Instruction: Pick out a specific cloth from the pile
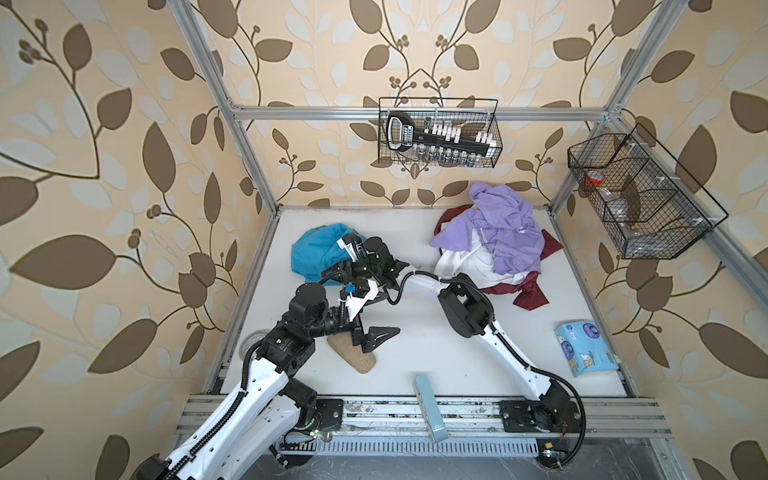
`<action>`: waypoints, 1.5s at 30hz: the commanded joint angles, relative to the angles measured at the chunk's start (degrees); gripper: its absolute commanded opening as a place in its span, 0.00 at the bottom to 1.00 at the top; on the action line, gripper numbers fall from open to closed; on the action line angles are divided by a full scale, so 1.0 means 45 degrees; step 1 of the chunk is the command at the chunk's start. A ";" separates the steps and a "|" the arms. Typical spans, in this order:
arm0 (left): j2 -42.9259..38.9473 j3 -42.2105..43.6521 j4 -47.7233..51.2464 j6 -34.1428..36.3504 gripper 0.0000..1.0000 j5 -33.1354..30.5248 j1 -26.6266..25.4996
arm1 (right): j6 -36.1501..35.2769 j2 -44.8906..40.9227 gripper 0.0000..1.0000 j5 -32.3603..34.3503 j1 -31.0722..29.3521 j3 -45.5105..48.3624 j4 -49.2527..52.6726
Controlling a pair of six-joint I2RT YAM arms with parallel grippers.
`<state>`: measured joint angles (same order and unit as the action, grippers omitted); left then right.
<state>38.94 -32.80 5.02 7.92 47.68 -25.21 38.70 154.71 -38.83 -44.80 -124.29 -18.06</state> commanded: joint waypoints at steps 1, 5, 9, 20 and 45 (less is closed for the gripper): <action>-0.0196 -0.0095 0.0014 0.0404 0.99 0.0049 -0.0159 | -0.0980 -0.1658 0.99 0.0026 -0.0066 0.0640 0.0662; -0.0229 -0.0095 0.0015 0.0432 0.99 0.0088 -0.0198 | -0.2109 -0.2895 0.99 0.0660 0.0129 0.1633 0.1921; -0.0254 -0.0079 0.0000 0.0428 0.99 0.0049 -0.0254 | -0.2853 -0.4303 0.99 0.1001 0.0579 0.2981 0.3142; -0.0400 0.0126 -0.0016 0.0362 0.99 -0.1369 -0.0452 | -0.5251 -1.0712 1.00 0.5562 0.1958 0.9043 0.6687; 0.4615 0.2101 -0.6361 -0.2619 0.99 -1.4004 0.3656 | -0.7187 -2.2205 1.00 1.2778 0.6870 2.1267 0.0185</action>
<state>56.49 -24.84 -13.50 0.36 -12.78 -12.12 10.81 55.09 13.17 -14.81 -31.86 -8.36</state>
